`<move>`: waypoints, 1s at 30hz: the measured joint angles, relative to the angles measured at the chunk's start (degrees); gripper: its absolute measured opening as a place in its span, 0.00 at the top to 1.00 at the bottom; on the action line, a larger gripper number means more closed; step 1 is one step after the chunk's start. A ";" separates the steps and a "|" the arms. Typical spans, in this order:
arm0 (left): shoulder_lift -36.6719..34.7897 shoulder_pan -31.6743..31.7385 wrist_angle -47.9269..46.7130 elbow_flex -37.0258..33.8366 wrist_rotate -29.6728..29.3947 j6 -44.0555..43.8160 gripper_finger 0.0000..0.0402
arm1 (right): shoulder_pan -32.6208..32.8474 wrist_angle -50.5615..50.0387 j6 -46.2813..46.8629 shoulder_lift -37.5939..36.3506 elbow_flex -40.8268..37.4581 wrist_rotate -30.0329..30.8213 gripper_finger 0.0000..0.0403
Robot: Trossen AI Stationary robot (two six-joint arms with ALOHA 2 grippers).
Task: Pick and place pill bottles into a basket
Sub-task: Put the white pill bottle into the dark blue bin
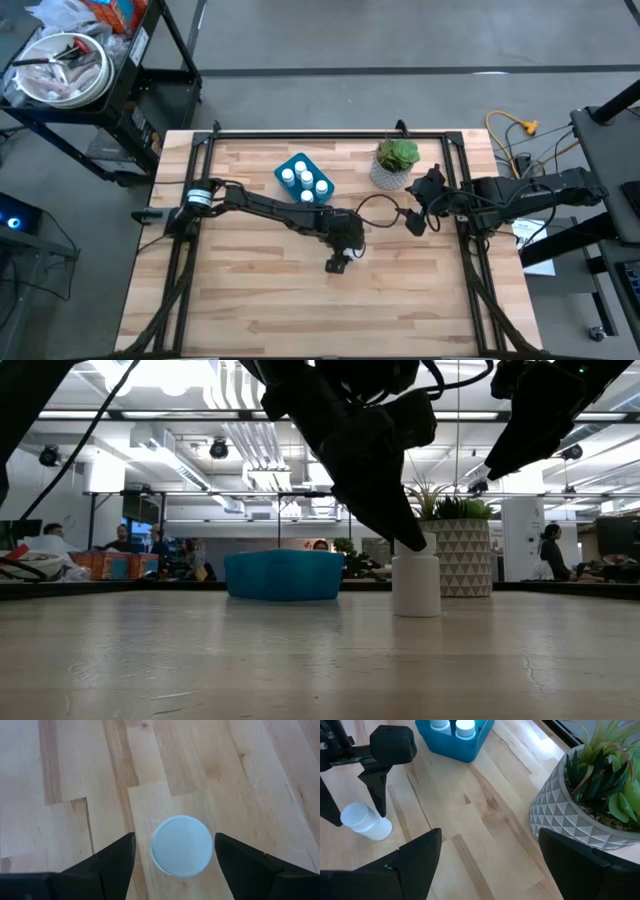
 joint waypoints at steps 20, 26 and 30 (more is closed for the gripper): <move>0.02 0.00 -0.02 -0.03 -0.42 0.17 0.61 | -0.01 -0.07 -0.22 0.02 0.00 0.22 0.19; 0.02 0.00 0.00 -0.03 -0.42 0.14 0.62 | 0.00 -0.09 -0.24 0.02 0.00 0.23 0.19; 0.02 0.00 -0.12 0.11 -0.42 0.13 0.62 | -0.01 -0.09 -0.22 0.02 0.00 0.23 0.19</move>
